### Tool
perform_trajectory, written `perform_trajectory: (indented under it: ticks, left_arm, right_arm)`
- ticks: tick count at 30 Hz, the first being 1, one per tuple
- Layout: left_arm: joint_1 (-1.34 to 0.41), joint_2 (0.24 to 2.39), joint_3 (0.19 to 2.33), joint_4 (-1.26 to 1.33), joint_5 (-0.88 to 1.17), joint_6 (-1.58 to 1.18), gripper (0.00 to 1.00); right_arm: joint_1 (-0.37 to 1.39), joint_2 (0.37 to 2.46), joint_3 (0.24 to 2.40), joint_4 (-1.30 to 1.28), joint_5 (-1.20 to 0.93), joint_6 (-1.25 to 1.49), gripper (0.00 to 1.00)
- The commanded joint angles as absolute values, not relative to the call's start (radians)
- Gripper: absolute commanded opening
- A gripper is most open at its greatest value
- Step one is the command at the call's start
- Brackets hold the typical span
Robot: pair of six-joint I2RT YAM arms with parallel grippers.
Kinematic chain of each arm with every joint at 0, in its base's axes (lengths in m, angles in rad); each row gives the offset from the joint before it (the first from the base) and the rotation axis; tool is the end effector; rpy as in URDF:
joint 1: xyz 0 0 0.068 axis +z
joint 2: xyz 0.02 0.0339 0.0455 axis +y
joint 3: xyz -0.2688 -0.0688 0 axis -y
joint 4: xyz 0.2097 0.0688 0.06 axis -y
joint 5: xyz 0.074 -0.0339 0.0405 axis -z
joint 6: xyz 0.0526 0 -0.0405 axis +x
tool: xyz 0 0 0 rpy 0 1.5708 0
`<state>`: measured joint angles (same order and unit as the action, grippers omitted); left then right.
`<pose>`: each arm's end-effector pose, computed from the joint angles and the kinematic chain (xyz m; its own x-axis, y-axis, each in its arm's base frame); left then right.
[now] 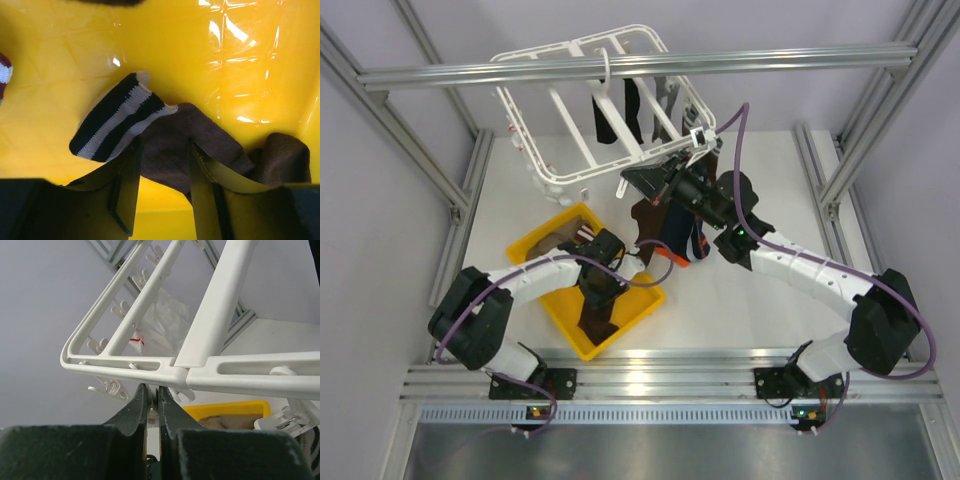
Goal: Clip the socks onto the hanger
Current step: Pick up the sock from the bin.
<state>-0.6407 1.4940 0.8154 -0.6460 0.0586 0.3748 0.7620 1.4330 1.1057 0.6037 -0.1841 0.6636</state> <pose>0.1834 -0.1406 0.1739 -0.5009 0.8293 -0.2476 0.8506 0.5246 0.0364 0.2262 0.2292 0.4035 -0.3410 0.5116 -0.7887 -0.7566 0.3485 0.5532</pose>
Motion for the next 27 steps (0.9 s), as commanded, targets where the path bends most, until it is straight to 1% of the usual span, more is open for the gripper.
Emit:
perform_trajectory:
  ticks: [1,3,4,6,7,8,9,14,18,22,24,27]
  left_arm:
    - [-0.641,1.555,0.813,-0.583,0.046,0.347,0.45]
    - [-0.64,1.583,0.808,-0.549,0.034,0.336,0.36]
    - [-0.641,1.609,0.811,-0.545,0.023,0.333,0.25]
    - [-0.64,1.62,0.822,-0.549,0.031,0.328,0.12]
    - [-0.64,1.6,0.827,-0.551,0.041,0.331,0.08]
    - [-0.64,1.586,0.833,-0.554,0.052,0.333,0.02]
    - [-0.641,1.569,0.844,-0.558,0.058,0.348,0.0]
    - [-0.641,1.418,0.983,-0.655,0.078,0.408,0.0]
    - [-0.641,1.312,1.043,-0.722,0.15,0.498,0.0]
    - [-0.643,1.243,0.981,-0.755,0.179,0.587,0.0]
    - [-0.641,1.242,0.944,-0.761,0.19,0.636,0.0]
    - [-0.643,1.267,0.832,-0.765,0.199,0.724,0.0]
  right_arm:
    - [0.741,1.41,1.117,0.641,-0.158,0.649,0.0]
    - [0.742,1.411,1.117,0.638,-0.158,0.649,0.0]
    - [0.741,1.41,1.117,0.64,-0.158,0.647,0.0]
    - [0.742,1.408,1.118,0.637,-0.156,0.644,0.0]
    - [0.741,1.41,1.117,0.638,-0.155,0.646,0.0]
    - [0.739,1.407,1.117,0.637,-0.158,0.643,0.0]
    - [0.739,1.407,1.117,0.635,-0.158,0.644,0.0]
    - [0.739,1.399,1.112,0.635,-0.158,0.644,0.0]
    - [0.738,1.396,1.112,0.641,-0.156,0.644,0.0]
    - [0.738,1.396,1.106,0.647,-0.156,0.647,0.0]
    - [0.738,1.397,1.103,0.65,-0.156,0.647,0.0]
    - [0.738,1.397,1.103,0.647,-0.156,0.644,0.0]
